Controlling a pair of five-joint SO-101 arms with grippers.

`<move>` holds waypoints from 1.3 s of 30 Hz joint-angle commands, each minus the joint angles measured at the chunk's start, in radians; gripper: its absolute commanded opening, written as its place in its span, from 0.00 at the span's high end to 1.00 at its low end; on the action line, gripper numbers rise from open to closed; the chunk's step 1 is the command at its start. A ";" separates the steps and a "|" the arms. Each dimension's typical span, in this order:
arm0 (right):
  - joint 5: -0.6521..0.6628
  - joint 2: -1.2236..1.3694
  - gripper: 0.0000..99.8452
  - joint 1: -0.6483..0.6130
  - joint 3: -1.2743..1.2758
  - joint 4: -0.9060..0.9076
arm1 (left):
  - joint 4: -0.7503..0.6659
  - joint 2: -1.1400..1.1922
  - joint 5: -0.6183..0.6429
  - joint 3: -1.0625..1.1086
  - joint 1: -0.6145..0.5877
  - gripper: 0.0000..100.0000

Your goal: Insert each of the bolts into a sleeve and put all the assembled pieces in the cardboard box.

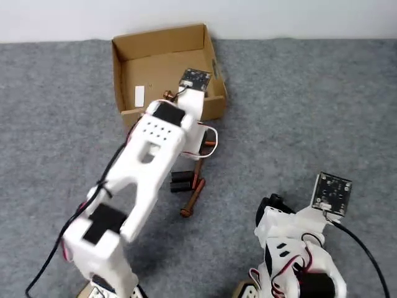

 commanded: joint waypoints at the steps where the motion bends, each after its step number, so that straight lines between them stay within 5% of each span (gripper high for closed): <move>1: -0.011 0.028 0.99 0.005 -0.008 -0.024 | 0.064 0.114 0.009 -0.156 0.011 0.92; 21: -0.011 0.033 0.99 0.005 -0.006 -0.025 | 0.115 0.583 0.012 -0.479 0.015 0.87; 25: -0.011 0.033 0.99 0.005 -0.006 -0.025 | 0.114 0.568 0.052 -0.536 0.015 1.00; 39: -0.008 0.027 0.99 -0.113 -0.005 -0.028 | 0.367 0.264 0.135 -0.780 0.098 1.00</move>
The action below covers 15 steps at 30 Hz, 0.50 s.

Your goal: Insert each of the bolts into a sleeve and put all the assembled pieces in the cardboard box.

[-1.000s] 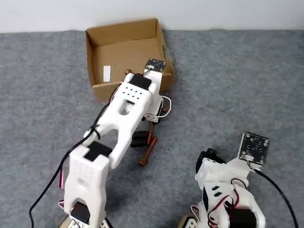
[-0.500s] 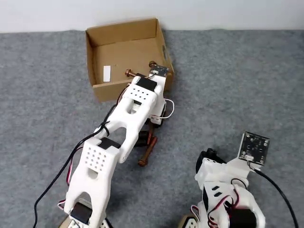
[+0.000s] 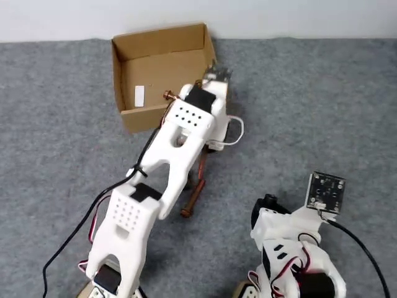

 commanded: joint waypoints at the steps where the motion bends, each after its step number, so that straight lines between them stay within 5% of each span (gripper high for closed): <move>1: -0.006 0.027 0.99 -0.053 -0.005 -0.028 | 0.032 -0.204 0.008 -0.050 0.014 1.00; 8: 0.020 0.027 0.99 -0.154 -0.005 -0.031 | 0.035 -0.451 -0.023 -0.022 0.009 1.00; 15: 0.038 0.027 0.99 -0.232 -0.005 -0.044 | 0.028 -0.775 -0.034 0.286 0.038 1.00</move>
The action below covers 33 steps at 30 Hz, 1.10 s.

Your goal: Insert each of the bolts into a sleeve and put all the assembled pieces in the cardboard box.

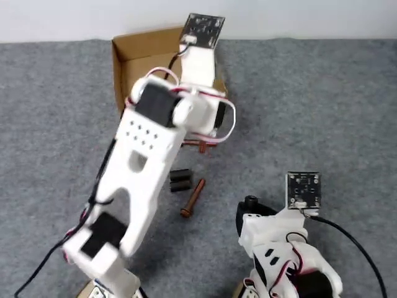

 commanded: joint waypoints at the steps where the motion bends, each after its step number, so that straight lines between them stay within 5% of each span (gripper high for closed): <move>1: 0.012 0.027 0.99 -0.036 -0.003 -0.027 | 0.009 -0.226 -0.014 0.157 0.009 1.00; 19: 0.103 -0.015 0.99 -0.237 0.003 -0.071 | -0.207 -1.175 -0.124 1.127 0.026 1.00; 26: 0.127 -0.015 0.99 -0.420 0.006 -0.108 | -0.310 -1.494 -0.121 1.343 0.026 1.00; 33: 0.249 -0.021 0.99 -0.559 0.021 -0.196 | -0.316 -1.672 0.031 1.445 0.018 1.00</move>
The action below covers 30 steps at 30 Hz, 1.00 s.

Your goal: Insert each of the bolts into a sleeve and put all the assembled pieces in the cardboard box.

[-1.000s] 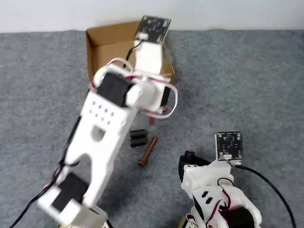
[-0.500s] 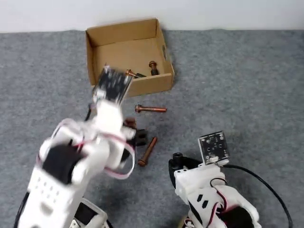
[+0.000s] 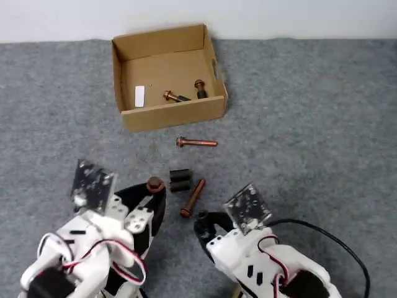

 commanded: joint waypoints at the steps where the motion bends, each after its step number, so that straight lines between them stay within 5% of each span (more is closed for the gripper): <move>1: 0.046 -0.013 0.99 -0.087 -0.009 -0.074 | -0.035 -0.066 0.035 0.016 -0.003 1.00; 13: 0.078 -0.008 0.99 -0.228 0.057 -0.216 | -0.170 -0.189 0.098 0.133 -0.003 1.00; 30: 0.083 -0.010 0.99 -0.162 0.057 -0.216 | -0.055 -0.183 0.130 -0.004 0.005 1.00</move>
